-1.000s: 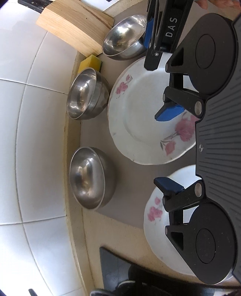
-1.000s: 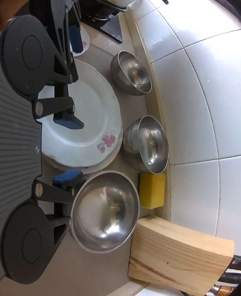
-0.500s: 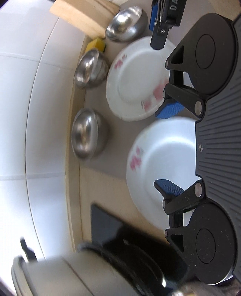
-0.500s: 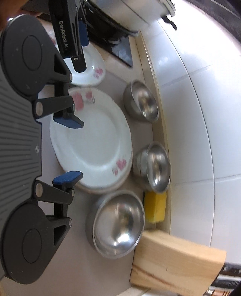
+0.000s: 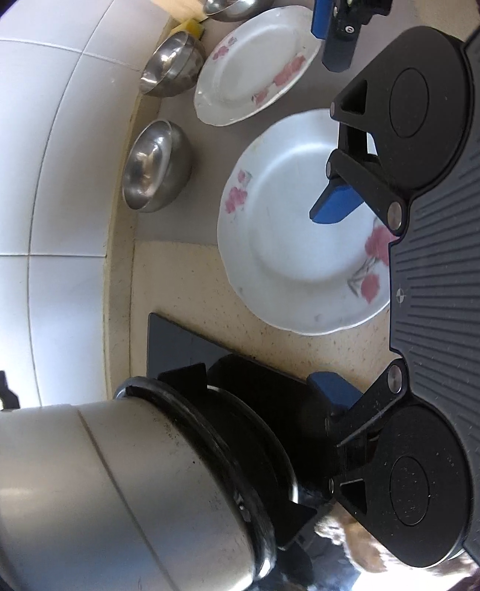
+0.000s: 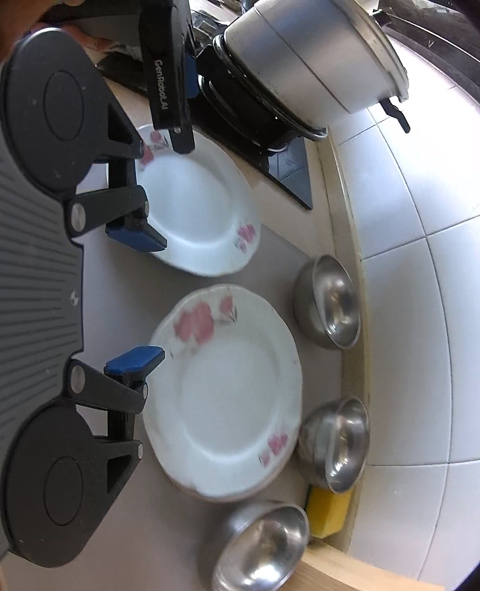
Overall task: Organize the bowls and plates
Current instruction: 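Open both grippers to release the plate onto the stack, then close both grippers on the rim of the flowered plate beside the stove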
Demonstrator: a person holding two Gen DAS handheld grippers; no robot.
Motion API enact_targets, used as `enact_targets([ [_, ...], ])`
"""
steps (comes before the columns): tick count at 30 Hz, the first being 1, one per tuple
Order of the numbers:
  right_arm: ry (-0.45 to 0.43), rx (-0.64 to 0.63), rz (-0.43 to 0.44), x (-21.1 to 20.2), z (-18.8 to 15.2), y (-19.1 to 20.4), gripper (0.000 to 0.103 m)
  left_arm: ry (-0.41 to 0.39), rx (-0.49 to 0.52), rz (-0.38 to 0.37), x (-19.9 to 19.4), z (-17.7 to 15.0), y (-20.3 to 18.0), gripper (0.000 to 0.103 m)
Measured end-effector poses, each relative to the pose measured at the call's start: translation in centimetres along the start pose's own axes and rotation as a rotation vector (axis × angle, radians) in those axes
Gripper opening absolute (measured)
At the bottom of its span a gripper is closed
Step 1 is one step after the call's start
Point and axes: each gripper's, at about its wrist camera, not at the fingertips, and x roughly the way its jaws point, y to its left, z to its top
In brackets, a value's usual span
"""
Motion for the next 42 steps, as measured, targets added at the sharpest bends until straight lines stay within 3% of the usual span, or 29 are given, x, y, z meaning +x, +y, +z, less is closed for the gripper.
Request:
enact_targets([
  [17,0.021,0.179,-0.147,2.6,-1.5,4.5,0.048,0.041,0.142,-0.220,3.2,0.9,3.4,0.093],
  [39,-0.023,0.230,-0.151,4.9,-1.4,5.8,0.050,0.082,0.198,-0.307,5.5,1.0,3.8,0.097],
  [40,-0.021,0.224,-0.152,4.9,-1.5,5.9,0.050,0.086,0.199,-0.310,5.5,1.0,3.8,0.097],
  [42,-0.021,0.213,-0.136,4.9,-1.5,6.1,0.033,0.087,0.195,-0.311,5.4,0.9,3.9,0.096],
])
